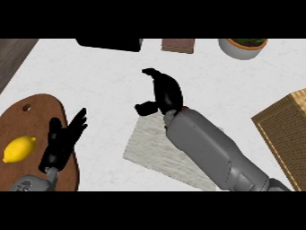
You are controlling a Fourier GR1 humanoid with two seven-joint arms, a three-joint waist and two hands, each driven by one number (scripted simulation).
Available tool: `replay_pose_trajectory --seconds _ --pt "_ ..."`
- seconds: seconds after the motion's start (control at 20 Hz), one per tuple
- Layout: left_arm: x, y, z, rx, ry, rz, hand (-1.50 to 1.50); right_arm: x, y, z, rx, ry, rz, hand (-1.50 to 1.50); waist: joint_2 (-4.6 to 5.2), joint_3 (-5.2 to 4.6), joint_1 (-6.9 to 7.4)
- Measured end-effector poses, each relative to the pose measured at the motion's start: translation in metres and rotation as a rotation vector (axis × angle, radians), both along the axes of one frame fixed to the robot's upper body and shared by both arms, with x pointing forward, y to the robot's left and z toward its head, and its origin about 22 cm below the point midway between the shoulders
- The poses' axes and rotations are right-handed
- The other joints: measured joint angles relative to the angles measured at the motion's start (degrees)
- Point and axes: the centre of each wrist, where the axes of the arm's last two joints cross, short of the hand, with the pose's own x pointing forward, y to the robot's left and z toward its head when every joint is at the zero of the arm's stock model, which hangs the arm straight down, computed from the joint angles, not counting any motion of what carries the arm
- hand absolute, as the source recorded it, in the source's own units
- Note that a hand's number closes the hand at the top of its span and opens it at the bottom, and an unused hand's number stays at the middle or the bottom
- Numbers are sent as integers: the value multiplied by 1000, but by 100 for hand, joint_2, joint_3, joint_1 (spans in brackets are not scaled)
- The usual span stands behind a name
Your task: Pick the sweet potato from the placemat and place it in the basket
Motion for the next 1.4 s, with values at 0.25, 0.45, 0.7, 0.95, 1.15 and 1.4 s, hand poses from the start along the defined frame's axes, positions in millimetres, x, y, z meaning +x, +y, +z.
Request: replay_pose_trajectory --seconds 0.25,0.45,0.7,0.95,1.15,1.4 --pt "-4 8 -3 -2 21 19 0 25 21 32 -389 26 -68 -150 -86 -16 -112" --pt "-8 10 -3 -3 22 19 0 39 46 86 -624 87 -98 -150 -109 -5 -143" --pt "-12 11 -4 -14 24 29 0 45 71 159 -766 198 -68 -150 -95 8 -204" --pt "-13 14 -3 -14 22 34 0 54 72 195 -795 363 -1 -150 -75 8 -236" --pt "-15 16 -2 -15 19 39 0 60 70 210 -803 453 32 -150 -63 8 -252" --pt "-17 18 -4 -15 18 44 0 63 69 224 -819 512 69 -150 -58 14 -284"
